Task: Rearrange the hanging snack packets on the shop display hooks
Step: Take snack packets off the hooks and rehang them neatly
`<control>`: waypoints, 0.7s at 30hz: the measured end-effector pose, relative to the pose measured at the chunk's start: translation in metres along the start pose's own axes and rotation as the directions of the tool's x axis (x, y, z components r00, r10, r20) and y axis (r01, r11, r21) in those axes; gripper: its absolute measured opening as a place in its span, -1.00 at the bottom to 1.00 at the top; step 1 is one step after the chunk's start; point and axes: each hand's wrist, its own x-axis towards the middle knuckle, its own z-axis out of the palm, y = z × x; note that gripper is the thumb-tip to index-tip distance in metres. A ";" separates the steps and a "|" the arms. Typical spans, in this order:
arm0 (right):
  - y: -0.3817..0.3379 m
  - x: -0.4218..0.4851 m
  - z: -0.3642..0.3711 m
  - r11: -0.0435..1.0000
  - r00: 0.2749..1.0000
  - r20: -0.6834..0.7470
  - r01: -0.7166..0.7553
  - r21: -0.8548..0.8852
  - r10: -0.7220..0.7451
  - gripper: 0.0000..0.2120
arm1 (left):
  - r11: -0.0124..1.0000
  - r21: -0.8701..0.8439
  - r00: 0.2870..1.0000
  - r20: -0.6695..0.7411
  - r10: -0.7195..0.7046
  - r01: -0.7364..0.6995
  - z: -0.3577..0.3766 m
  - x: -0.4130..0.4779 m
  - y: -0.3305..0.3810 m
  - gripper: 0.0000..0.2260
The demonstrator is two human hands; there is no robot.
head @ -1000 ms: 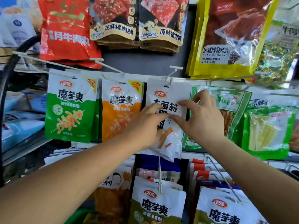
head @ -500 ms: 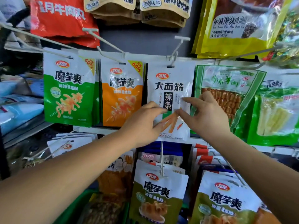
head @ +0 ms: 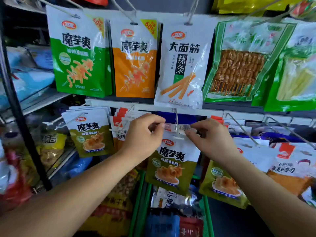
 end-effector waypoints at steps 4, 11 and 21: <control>0.023 -0.025 0.030 0.952 0.971 0.055 -0.241 0.187 0.235 -0.51 | 0.990 0.011 0.990 -0.016 -0.137 0.137 0.026 -0.024 -0.034 -0.70; 0.039 -0.049 0.065 0.808 0.900 -0.081 -0.342 0.480 0.429 -0.71 | 0.926 -0.161 0.936 -0.038 -0.351 0.341 0.054 -0.053 -0.061 -0.47; 0.042 -0.060 0.070 0.835 0.948 -0.029 -0.263 0.483 0.316 -0.51 | 0.766 -0.484 0.896 0.101 -0.432 0.423 0.043 -0.059 -0.041 -0.85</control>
